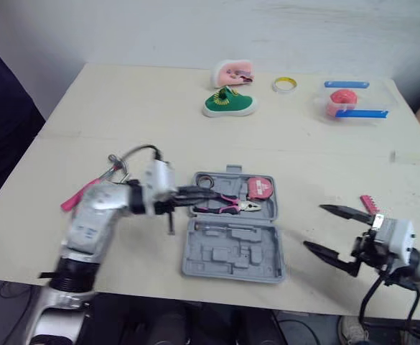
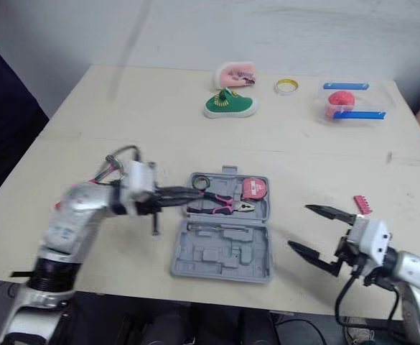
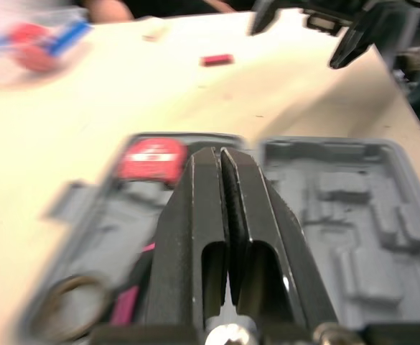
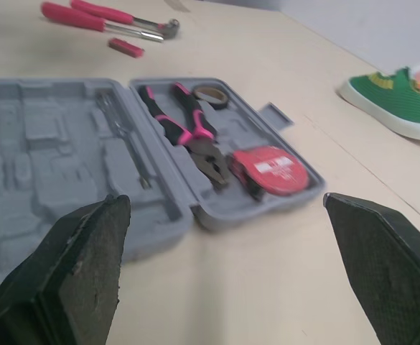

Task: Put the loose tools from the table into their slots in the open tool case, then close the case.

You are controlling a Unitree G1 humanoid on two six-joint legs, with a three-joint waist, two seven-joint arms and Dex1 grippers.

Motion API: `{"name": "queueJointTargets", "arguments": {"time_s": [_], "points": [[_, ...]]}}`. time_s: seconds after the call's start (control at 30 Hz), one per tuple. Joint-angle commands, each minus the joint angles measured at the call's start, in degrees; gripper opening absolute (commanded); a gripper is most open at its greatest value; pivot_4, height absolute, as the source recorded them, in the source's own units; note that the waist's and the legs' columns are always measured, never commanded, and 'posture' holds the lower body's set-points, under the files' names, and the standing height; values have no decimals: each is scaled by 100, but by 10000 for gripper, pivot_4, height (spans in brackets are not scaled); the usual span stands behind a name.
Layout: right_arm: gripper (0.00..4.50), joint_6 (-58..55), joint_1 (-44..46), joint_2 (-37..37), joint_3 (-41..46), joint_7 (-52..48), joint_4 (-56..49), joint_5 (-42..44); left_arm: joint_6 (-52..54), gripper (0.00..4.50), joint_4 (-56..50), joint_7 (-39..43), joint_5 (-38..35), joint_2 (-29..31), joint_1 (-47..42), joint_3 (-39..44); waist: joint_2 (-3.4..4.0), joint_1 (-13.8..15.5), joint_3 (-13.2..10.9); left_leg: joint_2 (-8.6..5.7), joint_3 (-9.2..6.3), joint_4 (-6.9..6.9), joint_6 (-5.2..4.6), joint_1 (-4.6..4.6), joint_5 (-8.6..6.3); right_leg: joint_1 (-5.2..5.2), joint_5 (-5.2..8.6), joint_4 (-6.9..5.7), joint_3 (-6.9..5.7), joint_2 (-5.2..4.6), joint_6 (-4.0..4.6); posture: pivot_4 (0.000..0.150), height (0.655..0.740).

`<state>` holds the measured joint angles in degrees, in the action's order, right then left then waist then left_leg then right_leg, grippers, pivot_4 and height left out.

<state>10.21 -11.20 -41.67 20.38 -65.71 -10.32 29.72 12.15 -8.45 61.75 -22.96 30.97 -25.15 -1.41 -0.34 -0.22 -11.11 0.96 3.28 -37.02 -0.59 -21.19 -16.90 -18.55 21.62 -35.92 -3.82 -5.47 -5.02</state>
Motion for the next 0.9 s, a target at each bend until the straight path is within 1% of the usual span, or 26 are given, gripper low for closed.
{"name": "queueJointTargets", "arguments": {"time_s": [0.03, 0.07, 0.1, 0.13, 0.17, 0.2, 0.23, 0.33, 0.37, 0.4, 0.47, 0.5, 0.63, 0.8, 0.9], "points": [[45000, 368, -144, -242, 682, -264, 472, 66, 148, 5510, 429, 1, -490, 535, 601, 1192, 2, -5, -2, 0, 0, 0, 0, 0, 0, 0, 0, 0, 0, 0, 0, 1500, 7400], [45000, 403, -177, -278, 794, -293, 582, 68, 35, 9050, 583, 6, -446, 652, 709, 1383, 0, -2, -3, 0, 0, 0, 0, 0, 0, -1, 0, 0, 0, 0, 0, 1500, 7400], [45000, 419, -195, -297, 862, -307, 649, 75, -29, 11272, 677, 0, -422, 718, 774, 1502, -2, 4, -8, 0, -1, 0, -1, -1, 0, -1, 0, 0, -1, 0, 0, 1500, 7400], [45000, 512, -227, -327, 993, -293, 811, 16, -171, 15138, 906, -44, -369, 845, 909, 1766, -4, 8, -11, 0, -2, -1, -1, -2, 0, -2, 0, -1, -1, 0, 0, 1500, 7400], [45000, 680, -262, -392, 1203, -257, 1145, -97, -342, 20634, 1243, -154, -284, 1027, 1082, 2127, -4, 8, -16, 0, -2, -3, -2, -4, 0, -3, 0, -1, -1, 0, 0, 1500, 7400], [45000, 815, -290, -435, 1348, -240, 1385, -174, -452, 21845, 1456, -232, -237, 1149, 1208, 2365, -7, 9, -20, 0, -2, -2, -2, -4, 0, -3, 0, -1, -1, 0, -1, 1500, 7400], [45000, 928, -297, -471, 1537, -178, 1677, -216, -604, 27298, 1733, -335, -195, 1285, 1324, 2667, -8, 10, -23, 0, -2, -2, -3, -4, -1, -4, 0, -1, -1, -1, -1, 1500, 7400], [45000, 1160, -434, -544, 1892, -207, 2187, -234, -781, 38963, 2312, -570, -144, 1573, 1747, 3371, -7, 7, -25, 0, -2, 2, -3, -4, -6, -6, 0, 1, 0, -4, 0, 1500, 7400], [45000, 1223, -475, -559, 1977, -232, 2313, -229, -756, 42204, 2418, -578, -168, 1647, 1911, 3528, -7, 5, -25, 0, 0, 6, -17, -4, -16, -8, 0, 4, 1, -4, 0, 1500, 7400], [45000, 1352, -493, -587, 2086, -228, 2524, -251, -883, 44127, 2549, -486, -127, 1745, 2156, 3676, -8, 5, -26, 0, 0, 9, -21, -4, -21, -10, 0, 6, 1, -4, 0, 1500, 7400], [45000, 1612, -525, -662, 2306, -202, 3037, -309, -1076, 44127, 2906, -392, -76, 1902, 2590, 4016, -6, -20, -26, 0, 1, 25, -23, -7, -25, -15, 1, 19, 1, -5, 1, 1500, 7400], [45000, 1761, -545, -694, 2389, -211, 3283, -344, -1193, 44127, 3116, -408, -41, 1971, 2766, 4160, -6, -23, -26, -1, 9, 55, -22, -2, -24, -17, 1, 34, 7, -9, 1, 1500, 7400], [45000, 2255, -697, -703, 2533, -253, 4025, -399, -1536, 44127, 4034, -826, -69, 2130, 3258, 4782, -10, -29, -27, -3, 21, 88, -23, 0, -24, -37, 4, 39, 12, -13, 6, 1500, 7400], [45000, 2525, -720, -722, 2544, -130, 4581, -382, -1716, 44127, 4358, -1051, -133, 2085, 3611, 5104, -9, -20, -27, -2, 25, 93, -19, 1, -24, -46, 6, 27, 16, -19, 10, 1500, 7400], [45000, 2630, -751, -748, 2487, -144, 4803, -393, -1800, 44127, 4390, -1100, -176, 2075, 3652, 5137, -9, -6, -27, -2, 26, 94, 13, 1, -32, -50, 5, 20, 17, -24, 11, 1500, 7400]]}}
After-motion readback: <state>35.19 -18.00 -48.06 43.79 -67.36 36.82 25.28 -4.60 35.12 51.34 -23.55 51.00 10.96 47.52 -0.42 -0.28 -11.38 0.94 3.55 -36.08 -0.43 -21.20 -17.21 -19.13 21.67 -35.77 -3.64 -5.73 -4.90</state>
